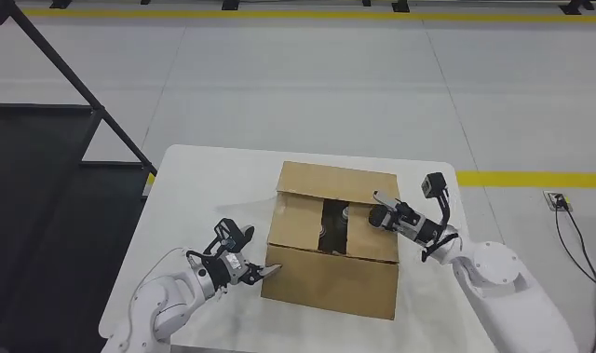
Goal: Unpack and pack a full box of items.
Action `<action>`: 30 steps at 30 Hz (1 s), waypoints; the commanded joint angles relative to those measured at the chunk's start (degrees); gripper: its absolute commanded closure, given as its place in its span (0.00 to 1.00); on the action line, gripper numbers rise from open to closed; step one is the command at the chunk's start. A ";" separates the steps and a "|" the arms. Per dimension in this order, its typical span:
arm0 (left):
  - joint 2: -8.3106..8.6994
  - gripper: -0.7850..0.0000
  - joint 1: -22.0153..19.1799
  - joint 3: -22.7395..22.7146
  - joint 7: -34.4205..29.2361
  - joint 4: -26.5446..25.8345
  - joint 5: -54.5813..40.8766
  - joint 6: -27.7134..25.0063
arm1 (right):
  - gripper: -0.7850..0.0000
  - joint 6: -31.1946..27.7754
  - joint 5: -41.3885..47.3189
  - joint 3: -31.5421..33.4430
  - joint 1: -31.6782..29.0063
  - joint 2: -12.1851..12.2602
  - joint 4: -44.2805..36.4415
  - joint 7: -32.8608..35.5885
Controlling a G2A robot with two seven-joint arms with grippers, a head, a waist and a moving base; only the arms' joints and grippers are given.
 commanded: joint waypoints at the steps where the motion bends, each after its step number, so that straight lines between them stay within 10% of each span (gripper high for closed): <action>1: 0.03 0.00 -0.08 0.23 0.07 0.02 0.00 0.22 | 0.00 -0.01 0.76 -0.69 1.50 -0.42 1.06 -1.00; 15: 0.29 0.00 -0.04 1.42 1.36 -0.24 -0.20 1.03 | 0.00 1.56 -11.22 -5.31 10.33 -3.55 4.04 -23.76; 30: 0.71 0.00 1.04 2.09 3.13 -0.24 0.30 1.02 | 0.00 7.90 -17.47 -17.92 26.65 -10.56 25.58 -31.35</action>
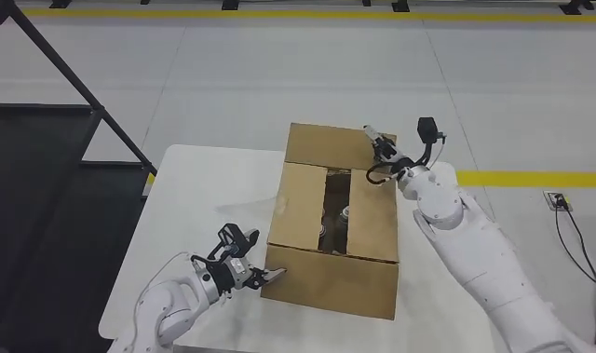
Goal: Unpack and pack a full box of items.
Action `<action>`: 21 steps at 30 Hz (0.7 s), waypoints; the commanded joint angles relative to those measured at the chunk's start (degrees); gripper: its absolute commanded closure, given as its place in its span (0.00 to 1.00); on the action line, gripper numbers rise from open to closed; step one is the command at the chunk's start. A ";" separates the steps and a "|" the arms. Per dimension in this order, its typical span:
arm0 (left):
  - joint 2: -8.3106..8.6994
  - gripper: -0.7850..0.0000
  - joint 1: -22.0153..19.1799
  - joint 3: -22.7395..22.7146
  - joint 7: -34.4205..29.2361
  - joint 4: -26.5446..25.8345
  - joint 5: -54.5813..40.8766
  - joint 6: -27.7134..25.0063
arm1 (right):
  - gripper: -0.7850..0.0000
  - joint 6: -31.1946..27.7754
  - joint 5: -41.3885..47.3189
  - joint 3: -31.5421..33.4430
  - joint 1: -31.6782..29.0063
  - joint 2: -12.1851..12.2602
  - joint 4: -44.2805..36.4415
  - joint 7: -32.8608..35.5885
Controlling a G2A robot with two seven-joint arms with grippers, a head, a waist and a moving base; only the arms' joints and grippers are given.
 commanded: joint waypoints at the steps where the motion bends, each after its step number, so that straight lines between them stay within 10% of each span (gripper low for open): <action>1: 0.05 0.00 0.09 0.11 0.13 0.04 0.11 -0.05 | 0.00 0.33 -0.58 -0.81 0.95 -0.68 1.95 -0.80; 14: 0.53 0.00 0.86 -0.03 0.88 -0.09 0.45 -0.57 | 0.00 -1.42 -0.24 -1.38 3.73 -3.56 9.40 0.07; 21: 0.90 0.00 2.34 -3.04 4.53 -1.83 -1.64 1.74 | 0.00 -11.96 5.17 5.35 -3.58 -0.80 -1.88 17.13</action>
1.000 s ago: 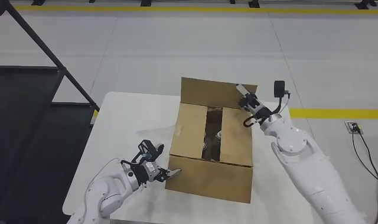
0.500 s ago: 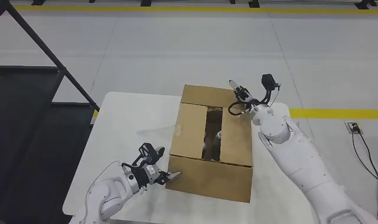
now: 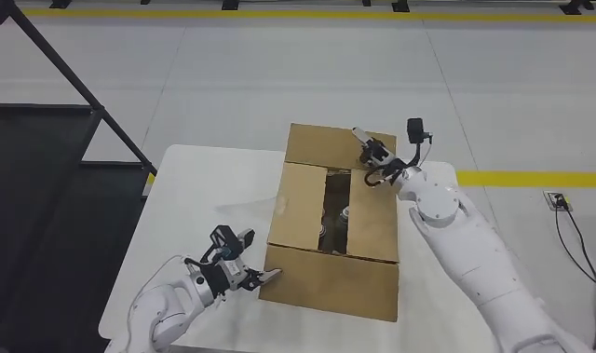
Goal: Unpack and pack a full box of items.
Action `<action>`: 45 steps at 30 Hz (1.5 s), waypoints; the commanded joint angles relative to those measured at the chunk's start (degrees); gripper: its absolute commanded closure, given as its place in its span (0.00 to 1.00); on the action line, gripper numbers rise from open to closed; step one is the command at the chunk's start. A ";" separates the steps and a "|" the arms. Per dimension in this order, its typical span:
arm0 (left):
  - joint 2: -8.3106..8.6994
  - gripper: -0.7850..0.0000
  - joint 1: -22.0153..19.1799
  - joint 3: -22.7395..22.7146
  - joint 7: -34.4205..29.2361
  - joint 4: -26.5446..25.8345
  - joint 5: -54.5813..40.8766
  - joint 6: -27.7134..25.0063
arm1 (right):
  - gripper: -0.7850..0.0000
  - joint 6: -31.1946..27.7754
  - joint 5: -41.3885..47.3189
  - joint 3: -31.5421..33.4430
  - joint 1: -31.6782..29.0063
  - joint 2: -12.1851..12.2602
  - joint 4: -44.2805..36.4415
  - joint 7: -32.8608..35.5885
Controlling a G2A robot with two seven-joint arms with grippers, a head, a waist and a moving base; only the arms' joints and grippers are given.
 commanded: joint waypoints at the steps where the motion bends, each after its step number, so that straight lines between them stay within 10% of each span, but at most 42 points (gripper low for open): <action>1: 0.09 0.00 0.66 -1.31 1.44 -0.69 -1.19 1.36 | 0.00 -0.70 -0.07 2.03 -3.44 1.18 -5.31 6.41; 13: 0.50 0.00 3.03 -6.40 4.22 -2.10 -6.21 5.69 | 0.00 7.89 -6.91 4.64 -16.73 4.01 -24.30 17.48; 34: 0.71 0.00 3.74 -4.94 4.41 -3.38 -5.21 4.60 | 0.00 9.68 8.30 -3.44 -4.54 -1.74 -7.24 24.22; 45: 0.57 0.00 2.97 -2.37 3.54 -5.41 -3.75 5.17 | 0.00 8.20 13.88 -3.01 -4.30 -3.01 -11.08 24.69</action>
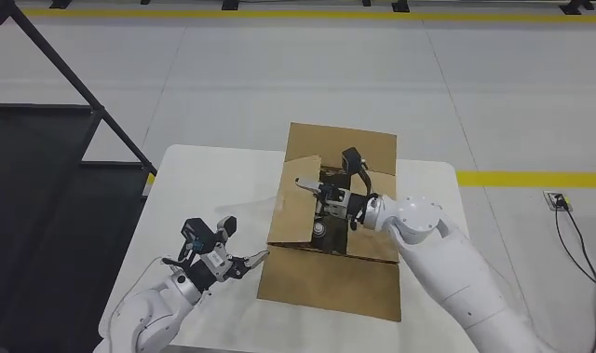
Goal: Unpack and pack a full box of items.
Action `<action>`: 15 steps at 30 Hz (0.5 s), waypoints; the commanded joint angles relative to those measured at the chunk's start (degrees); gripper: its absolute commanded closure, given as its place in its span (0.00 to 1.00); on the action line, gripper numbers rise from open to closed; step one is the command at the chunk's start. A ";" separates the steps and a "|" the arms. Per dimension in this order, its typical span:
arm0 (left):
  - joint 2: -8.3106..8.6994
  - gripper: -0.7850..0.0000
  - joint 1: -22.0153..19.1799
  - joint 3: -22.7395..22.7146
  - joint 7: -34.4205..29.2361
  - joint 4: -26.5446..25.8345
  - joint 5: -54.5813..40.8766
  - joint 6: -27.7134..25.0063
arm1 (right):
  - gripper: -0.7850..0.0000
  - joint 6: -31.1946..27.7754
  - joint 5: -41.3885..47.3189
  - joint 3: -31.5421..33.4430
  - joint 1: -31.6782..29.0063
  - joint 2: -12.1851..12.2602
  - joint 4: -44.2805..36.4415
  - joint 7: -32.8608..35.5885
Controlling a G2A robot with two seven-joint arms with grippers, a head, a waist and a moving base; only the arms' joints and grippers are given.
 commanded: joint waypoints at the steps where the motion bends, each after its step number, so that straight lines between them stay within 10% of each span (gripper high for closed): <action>1: -0.08 0.00 -0.22 0.67 -0.28 -0.40 0.26 0.57 | 0.00 -0.10 0.38 -0.22 -0.20 -0.26 -1.42 -0.95; 15: -1.48 0.00 -4.03 5.02 -1.08 -0.36 -2.75 12.25 | 0.00 -3.28 4.25 -3.56 0.14 -3.31 -3.69 -6.89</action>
